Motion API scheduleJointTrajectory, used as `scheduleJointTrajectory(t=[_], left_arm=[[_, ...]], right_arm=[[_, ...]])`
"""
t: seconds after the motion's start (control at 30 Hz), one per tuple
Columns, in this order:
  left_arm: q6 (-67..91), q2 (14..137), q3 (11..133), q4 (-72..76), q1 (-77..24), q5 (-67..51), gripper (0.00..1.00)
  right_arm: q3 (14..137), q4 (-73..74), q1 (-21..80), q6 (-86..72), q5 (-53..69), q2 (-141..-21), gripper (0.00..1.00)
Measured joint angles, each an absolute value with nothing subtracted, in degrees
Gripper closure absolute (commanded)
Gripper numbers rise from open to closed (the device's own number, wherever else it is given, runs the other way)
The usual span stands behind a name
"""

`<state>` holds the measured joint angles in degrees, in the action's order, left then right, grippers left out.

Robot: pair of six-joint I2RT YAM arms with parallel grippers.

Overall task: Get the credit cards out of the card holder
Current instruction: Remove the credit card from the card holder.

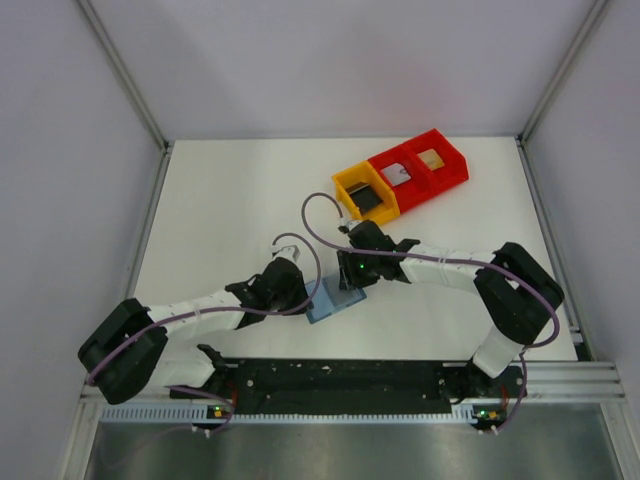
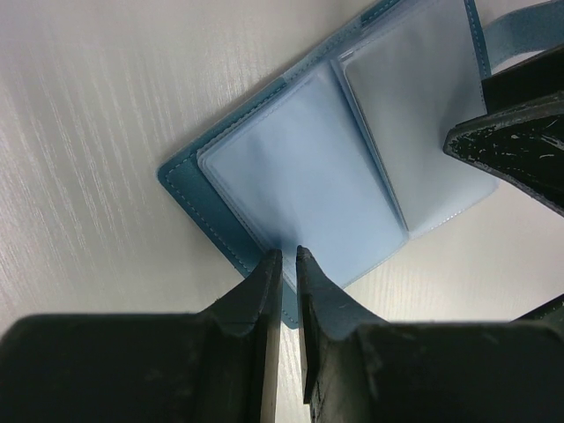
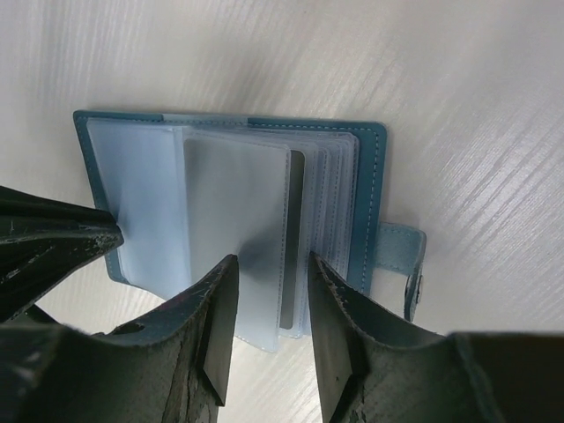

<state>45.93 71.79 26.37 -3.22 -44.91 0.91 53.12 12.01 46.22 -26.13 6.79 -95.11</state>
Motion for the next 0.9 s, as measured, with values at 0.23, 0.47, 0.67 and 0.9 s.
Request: scheduleJointTrajectory(t=[0.23, 0.47, 0.67, 0.9], left_arm=[[45.9, 71.8, 26.4, -3.2, -44.9, 0.8, 0.85], [45.9, 71.8, 26.4, -3.3, -44.9, 0.8, 0.85], [45.9, 71.8, 26.4, -3.3, -44.9, 0.8, 0.85], [45.9, 71.8, 26.4, -3.3, -44.9, 0.8, 0.85]], right_arm=[[53.1, 11.9, 46.2, -26.2, 8.5, -95.1, 0.65], [53.1, 11.7, 46.3, -26.2, 9.8, -94.6, 0.61], [53.3, 11.8, 46.5, -26.2, 10.2, -93.7, 0.55], [53.4, 11.9, 46.9, -26.2, 10.5, -93.2, 0.53]])
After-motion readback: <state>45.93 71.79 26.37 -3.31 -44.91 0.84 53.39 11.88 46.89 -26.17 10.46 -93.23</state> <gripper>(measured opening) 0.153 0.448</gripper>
